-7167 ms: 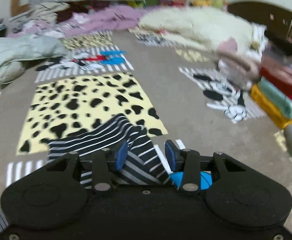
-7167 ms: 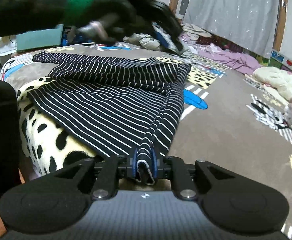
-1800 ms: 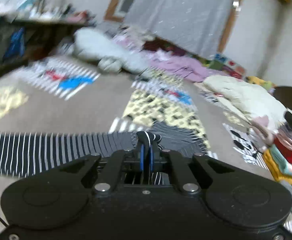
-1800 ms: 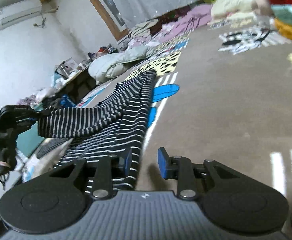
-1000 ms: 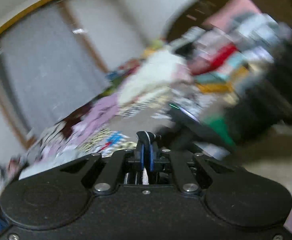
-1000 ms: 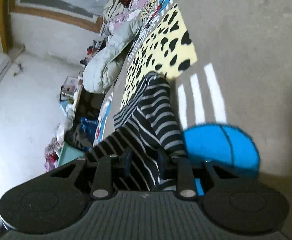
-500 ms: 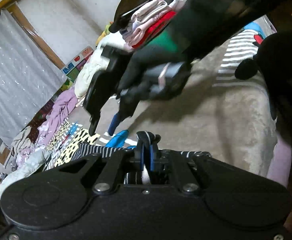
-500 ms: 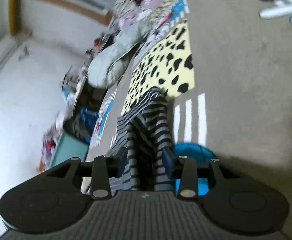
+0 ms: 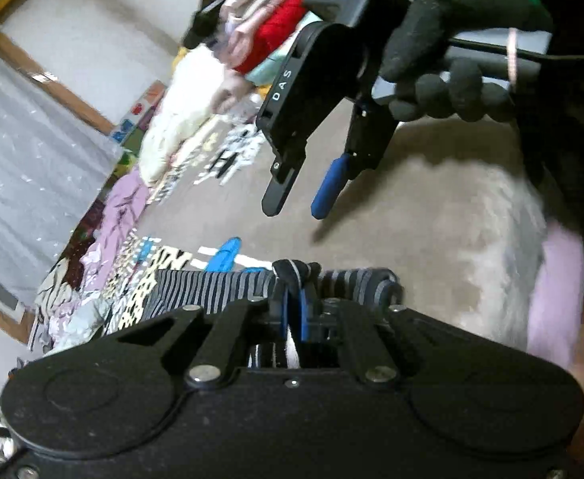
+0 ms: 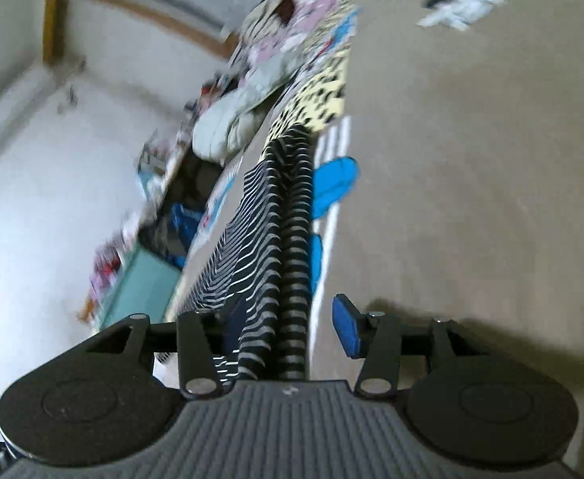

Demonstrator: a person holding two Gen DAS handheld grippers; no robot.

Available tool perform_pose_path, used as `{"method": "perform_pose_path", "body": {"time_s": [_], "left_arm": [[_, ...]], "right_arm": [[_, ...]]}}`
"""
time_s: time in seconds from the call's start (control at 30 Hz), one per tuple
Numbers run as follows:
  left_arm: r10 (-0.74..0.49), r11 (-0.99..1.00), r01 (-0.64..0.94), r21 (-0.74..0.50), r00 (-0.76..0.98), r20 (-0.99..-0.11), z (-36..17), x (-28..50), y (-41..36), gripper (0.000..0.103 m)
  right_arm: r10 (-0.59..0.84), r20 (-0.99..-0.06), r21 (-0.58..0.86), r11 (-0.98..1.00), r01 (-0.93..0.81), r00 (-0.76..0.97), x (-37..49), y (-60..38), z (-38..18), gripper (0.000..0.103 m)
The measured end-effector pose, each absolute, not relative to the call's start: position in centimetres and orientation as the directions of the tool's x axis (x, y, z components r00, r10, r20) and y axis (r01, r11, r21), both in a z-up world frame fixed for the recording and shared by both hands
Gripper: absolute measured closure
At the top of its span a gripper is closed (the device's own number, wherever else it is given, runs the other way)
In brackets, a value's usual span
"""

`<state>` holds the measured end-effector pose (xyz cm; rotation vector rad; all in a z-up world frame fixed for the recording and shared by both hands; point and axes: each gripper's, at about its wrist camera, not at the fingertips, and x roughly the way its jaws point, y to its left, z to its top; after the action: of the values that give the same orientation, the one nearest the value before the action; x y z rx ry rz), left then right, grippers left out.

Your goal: Fold clothes

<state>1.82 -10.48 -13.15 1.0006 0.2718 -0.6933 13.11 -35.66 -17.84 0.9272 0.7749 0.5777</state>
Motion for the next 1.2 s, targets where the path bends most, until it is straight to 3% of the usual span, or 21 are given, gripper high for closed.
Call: {"method": "perform_pose_path", "body": {"time_s": [0.07, 0.13, 0.2, 0.37, 0.43, 0.5, 0.73, 1.03, 1.2], "left_arm": [[-0.413, 0.34, 0.676, 0.654, 0.732, -0.542, -13.0, 1.5, -10.4, 0.094], [-0.418, 0.328, 0.709, 0.625, 0.702, -0.577, -12.8, 1.1, -10.2, 0.067], [-0.422, 0.315, 0.74, 0.595, 0.67, -0.61, -12.7, 0.7, -10.0, 0.054], [-0.455, 0.493, 0.746, 0.447, 0.659, -0.598, -9.2, 2.7, -6.9, 0.058], [-0.417, 0.623, 0.676, 0.392, 0.712, -0.565, -7.8, 5.4, -5.3, 0.069], [-0.361, 0.717, 0.597, 0.36, 0.76, -0.54, -6.8, 8.7, -4.4, 0.073], [-0.347, 0.823, 0.526, 0.213, 0.763, -0.546, -6.2, 20.7, -8.6, 0.091], [-0.218, 0.879, 0.443, 0.177, 0.703, -0.677, -12.9, 32.7, -11.7, 0.098], [-0.316, 0.881, 0.471, 0.047, 0.659, -0.683, -12.5, 33.6, -9.6, 0.098]], "right_arm": [[0.717, -0.309, 0.887, 0.454, -0.083, 0.625, 11.9, -35.6, -19.2, 0.054], [0.707, -0.304, 0.89, 0.449, -0.073, 0.639, 11.0, -35.2, -19.8, 0.054], [0.696, -0.317, 0.865, 0.491, -0.105, 0.644, 10.7, -34.5, -19.1, 0.054], [0.666, -0.302, 0.777, 0.587, -0.229, 0.682, 9.9, -32.9, -16.5, 0.055], [0.652, -0.315, 0.716, 0.64, -0.278, 0.689, 9.6, -32.0, -15.7, 0.055], [0.645, -0.329, 0.654, 0.683, -0.327, 0.689, 9.5, -30.9, -15.0, 0.057], [0.649, -0.382, 0.383, 0.759, -0.526, 0.658, 8.2, -25.7, -13.5, 0.061], [0.64, -0.47, 0.298, 0.764, -0.573, 0.608, 8.0, -24.3, -15.6, 0.063], [0.638, -0.49, 0.272, 0.76, -0.591, 0.594, 8.3, -23.8, -16.5, 0.063]]}}
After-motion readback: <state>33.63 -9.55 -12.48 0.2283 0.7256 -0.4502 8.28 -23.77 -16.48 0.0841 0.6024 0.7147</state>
